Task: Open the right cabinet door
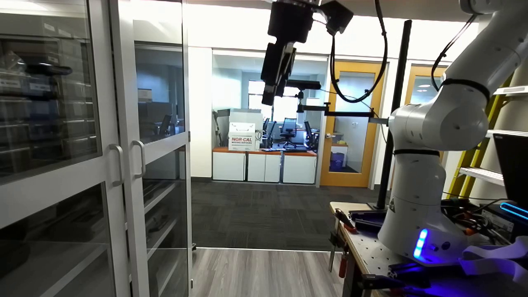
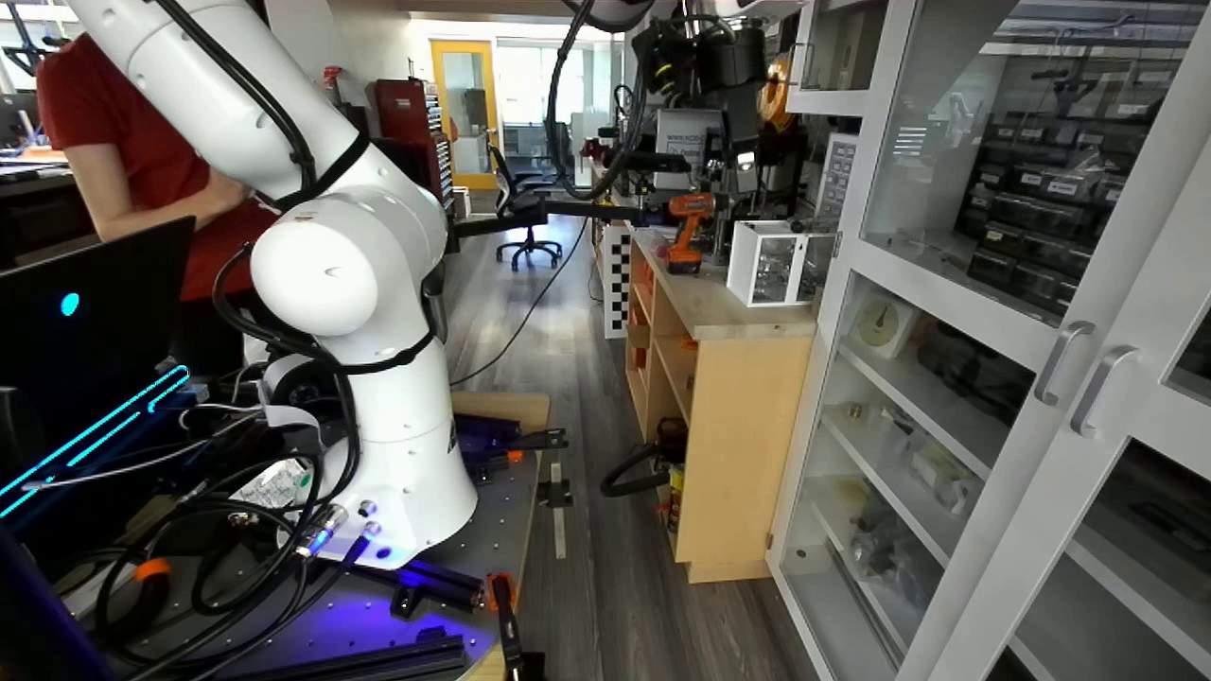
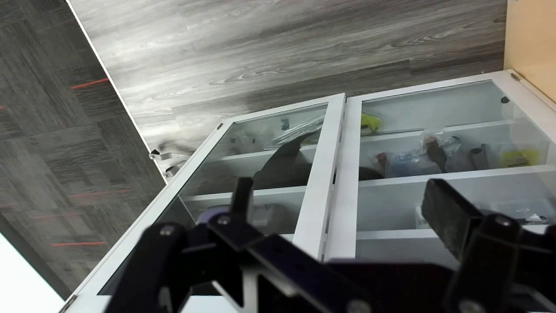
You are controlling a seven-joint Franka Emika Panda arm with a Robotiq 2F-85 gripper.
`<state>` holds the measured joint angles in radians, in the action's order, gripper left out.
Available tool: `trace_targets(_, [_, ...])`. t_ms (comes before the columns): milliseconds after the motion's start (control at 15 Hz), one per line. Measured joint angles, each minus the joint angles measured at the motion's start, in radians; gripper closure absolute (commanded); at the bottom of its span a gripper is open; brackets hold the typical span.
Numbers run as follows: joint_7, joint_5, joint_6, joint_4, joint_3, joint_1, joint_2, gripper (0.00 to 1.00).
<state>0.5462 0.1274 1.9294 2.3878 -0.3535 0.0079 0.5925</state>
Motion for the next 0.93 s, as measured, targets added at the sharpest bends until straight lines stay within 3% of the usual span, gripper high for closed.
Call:
trace_targets(333, [0.000,0.032,0.038,0.002,0.037,-0.008,-0.053,0.00])
trace_targets(933, [0.002,0.032,0.040,-0.001,0.039,-0.008,-0.057,0.00])
